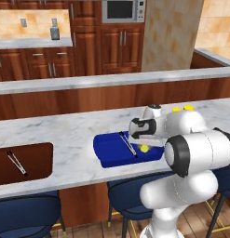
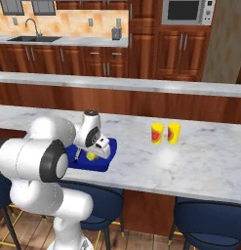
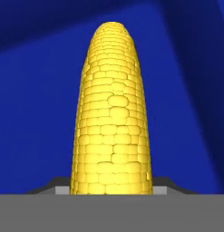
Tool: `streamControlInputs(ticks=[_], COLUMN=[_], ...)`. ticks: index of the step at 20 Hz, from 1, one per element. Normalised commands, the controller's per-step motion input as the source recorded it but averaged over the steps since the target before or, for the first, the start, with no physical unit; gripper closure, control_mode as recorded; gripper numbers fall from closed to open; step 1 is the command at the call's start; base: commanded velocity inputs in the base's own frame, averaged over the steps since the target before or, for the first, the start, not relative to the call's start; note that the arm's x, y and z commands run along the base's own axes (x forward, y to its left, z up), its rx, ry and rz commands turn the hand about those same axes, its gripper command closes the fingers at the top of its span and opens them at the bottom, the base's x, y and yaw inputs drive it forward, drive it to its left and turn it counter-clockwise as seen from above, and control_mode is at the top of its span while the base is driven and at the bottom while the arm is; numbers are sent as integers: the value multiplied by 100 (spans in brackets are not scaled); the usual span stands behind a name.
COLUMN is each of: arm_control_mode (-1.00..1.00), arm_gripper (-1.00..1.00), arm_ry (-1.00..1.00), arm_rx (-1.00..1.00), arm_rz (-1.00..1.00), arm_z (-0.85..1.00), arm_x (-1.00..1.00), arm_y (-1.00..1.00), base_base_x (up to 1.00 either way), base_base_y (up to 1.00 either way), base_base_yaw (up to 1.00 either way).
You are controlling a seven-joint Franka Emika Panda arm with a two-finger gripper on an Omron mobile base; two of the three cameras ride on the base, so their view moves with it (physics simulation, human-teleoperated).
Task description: Gather the corn and squash from the fridge and place them on a tray on the dining counter. Then gather the chicken drumstick and steak from the fridge and place them on the other tray.
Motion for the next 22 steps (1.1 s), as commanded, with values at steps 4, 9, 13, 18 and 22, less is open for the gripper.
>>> streamControlInputs(ticks=[4, 9, 13, 18, 22], arm_control_mode=[-100, -100, -100, -100, -100], arm_gripper=[100, 100, -100, -100, -100], arm_ry=[3, 3, 3, 0, -3], arm_rx=[0, 0, 0, 0, 0], arm_rz=[4, 4, 4, 1, 0], arm_z=[-35, -32, -34, -9, 10], arm_x=[18, 19, 8, -5, -52], arm_y=[0, 2, 3, 5, 1], base_base_x=[0, 0, 0, 0, 0], base_base_y=[0, 0, 0, 0, 0], base_base_yaw=[0, 0, 0, 0, 0])
